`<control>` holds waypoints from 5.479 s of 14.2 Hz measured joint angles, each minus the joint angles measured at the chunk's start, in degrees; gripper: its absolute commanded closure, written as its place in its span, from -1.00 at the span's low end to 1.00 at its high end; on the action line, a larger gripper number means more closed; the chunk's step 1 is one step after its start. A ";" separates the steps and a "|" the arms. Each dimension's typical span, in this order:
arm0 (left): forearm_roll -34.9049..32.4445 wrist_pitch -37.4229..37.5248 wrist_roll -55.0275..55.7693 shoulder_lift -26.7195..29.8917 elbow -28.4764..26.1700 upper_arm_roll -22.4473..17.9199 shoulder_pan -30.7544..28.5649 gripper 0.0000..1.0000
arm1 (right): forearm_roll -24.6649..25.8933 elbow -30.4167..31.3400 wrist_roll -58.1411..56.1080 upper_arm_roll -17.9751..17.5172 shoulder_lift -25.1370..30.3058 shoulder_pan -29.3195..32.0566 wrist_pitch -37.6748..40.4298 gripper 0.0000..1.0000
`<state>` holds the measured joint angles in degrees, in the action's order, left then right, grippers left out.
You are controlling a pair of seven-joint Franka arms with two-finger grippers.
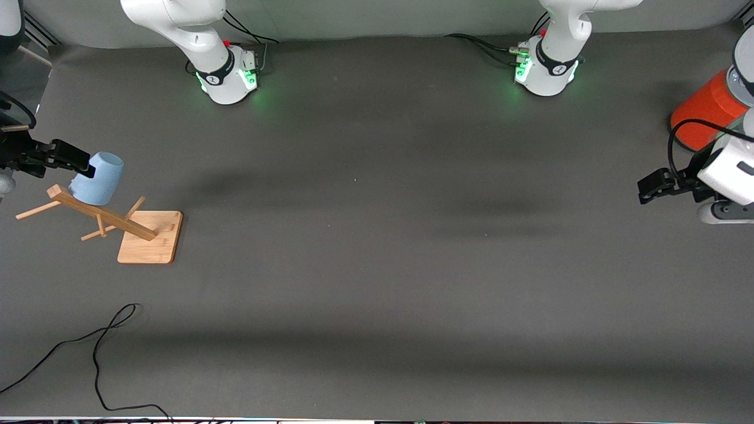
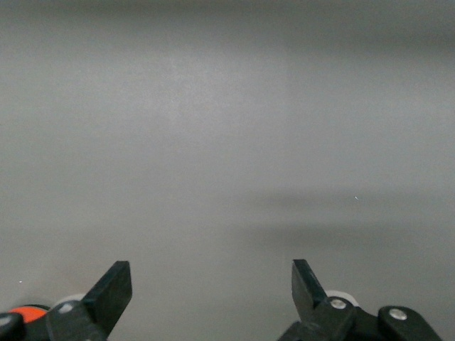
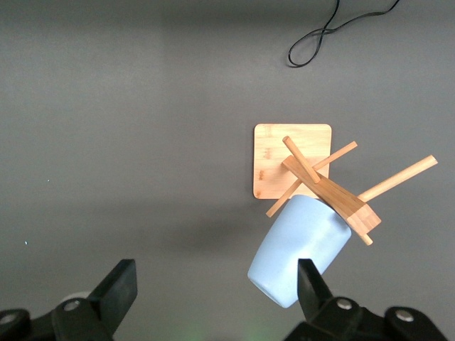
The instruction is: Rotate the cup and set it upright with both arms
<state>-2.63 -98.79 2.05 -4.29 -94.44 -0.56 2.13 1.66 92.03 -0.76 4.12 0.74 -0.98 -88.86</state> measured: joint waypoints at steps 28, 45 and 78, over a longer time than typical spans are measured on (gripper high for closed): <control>0.02 1.15 0.04 -6.27 10.15 -0.29 -0.02 -1.00 | 0.01 0.02 14.32 11.79 0.30 -0.47 0.98 -1.00; 0.02 1.08 0.04 -6.53 10.18 -0.31 -0.02 -1.00 | -3.77 26.44 29.75 11.92 4.80 -0.72 -19.74 -1.00; 0.03 1.08 0.04 -6.67 10.22 -0.44 -0.05 -1.00 | -6.76 -0.24 110.33 8.09 -8.22 -47.90 -8.00 0.25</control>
<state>-2.60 -97.71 2.09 -10.96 -84.22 -1.01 2.09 -5.10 91.79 109.57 12.21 -7.48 -48.87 -96.86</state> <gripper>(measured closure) 0.000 0.194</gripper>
